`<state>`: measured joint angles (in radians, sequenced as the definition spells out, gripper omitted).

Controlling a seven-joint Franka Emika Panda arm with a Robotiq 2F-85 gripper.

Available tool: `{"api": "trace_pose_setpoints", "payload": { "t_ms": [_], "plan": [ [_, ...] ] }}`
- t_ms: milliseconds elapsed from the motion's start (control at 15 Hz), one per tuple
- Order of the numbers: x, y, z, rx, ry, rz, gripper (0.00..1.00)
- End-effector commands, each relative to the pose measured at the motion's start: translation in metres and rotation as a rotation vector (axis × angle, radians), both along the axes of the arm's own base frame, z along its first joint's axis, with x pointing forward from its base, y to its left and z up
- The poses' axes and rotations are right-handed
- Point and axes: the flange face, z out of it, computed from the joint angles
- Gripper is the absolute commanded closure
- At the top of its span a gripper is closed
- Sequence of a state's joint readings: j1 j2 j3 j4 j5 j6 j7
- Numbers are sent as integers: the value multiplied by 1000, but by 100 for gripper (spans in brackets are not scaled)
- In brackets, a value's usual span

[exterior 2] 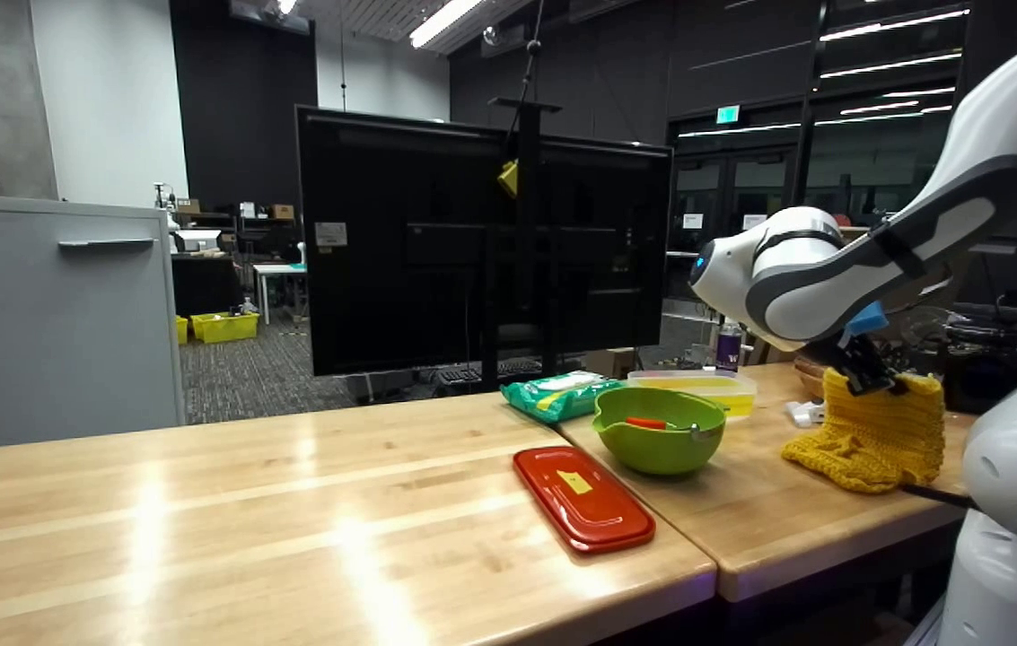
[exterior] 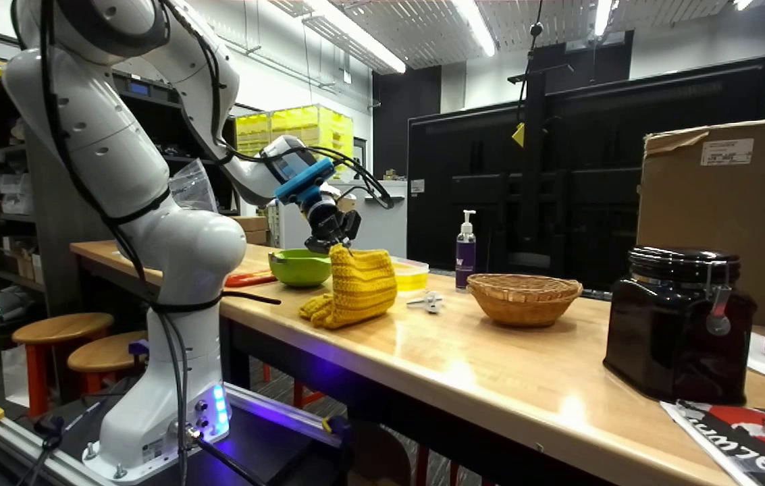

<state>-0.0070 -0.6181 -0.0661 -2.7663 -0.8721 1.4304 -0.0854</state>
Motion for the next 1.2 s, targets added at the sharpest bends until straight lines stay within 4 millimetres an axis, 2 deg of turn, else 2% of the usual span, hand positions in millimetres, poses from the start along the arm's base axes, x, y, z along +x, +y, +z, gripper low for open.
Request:
{"api": "trace_pose_setpoints", "payload": {
  "t_ms": [0,533,1133],
  "plan": [
    [3,19,-5,-55,28,38,99],
    [11,51,-24,-42,82,118,99],
    [9,68,-47,-5,153,105,99]
  ]
}}
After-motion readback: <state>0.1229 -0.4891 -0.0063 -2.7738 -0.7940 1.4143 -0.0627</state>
